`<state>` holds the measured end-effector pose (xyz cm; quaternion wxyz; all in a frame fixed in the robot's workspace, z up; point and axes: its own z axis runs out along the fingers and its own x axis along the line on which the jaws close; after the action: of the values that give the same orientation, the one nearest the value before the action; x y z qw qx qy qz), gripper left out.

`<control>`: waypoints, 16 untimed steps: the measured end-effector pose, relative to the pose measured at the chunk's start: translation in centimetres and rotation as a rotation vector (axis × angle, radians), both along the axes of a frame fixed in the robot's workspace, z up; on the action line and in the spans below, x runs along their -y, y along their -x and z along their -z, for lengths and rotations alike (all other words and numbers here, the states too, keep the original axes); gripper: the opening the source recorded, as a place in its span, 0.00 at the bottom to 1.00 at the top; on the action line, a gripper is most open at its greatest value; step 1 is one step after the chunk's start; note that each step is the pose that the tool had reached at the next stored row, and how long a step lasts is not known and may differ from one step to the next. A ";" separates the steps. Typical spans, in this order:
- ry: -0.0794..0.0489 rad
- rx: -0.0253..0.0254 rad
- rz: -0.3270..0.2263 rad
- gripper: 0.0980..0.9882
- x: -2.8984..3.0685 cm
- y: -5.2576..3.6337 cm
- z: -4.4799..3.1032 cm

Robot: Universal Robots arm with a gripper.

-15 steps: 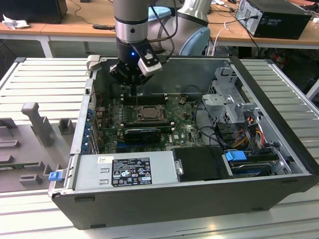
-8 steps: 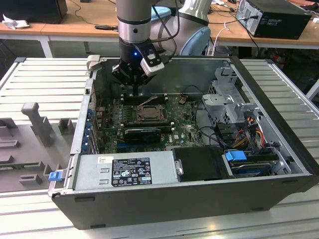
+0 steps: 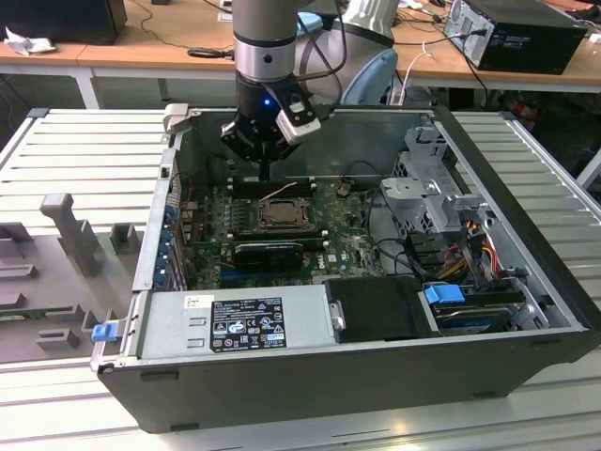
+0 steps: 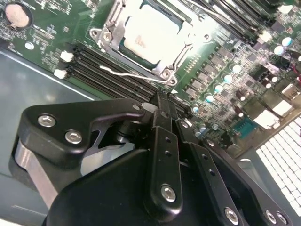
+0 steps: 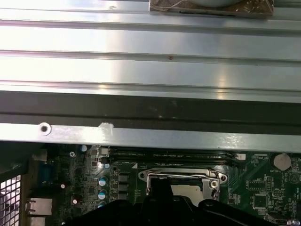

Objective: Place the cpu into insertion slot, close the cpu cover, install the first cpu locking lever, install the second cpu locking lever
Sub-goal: 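Install the first cpu locking lever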

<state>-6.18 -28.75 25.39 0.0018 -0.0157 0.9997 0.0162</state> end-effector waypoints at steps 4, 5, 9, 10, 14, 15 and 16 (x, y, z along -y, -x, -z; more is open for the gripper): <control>-0.054 -0.0001 0.000 0.01 0.01 -0.48 0.13; -0.059 0.0000 0.000 0.01 0.00 -0.50 0.22; -0.059 -0.0001 0.001 0.01 0.01 -0.94 1.08; -0.059 -0.0001 0.000 0.01 0.00 -1.18 1.29; -0.059 0.0002 -0.027 0.01 0.00 -1.67 1.83; -0.059 0.0002 -0.030 0.01 -0.02 -1.83 2.01; -0.059 0.0001 -0.033 0.01 -0.05 -2.03 2.21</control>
<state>-4.15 -28.69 23.18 0.0020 -0.0319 0.9984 0.0458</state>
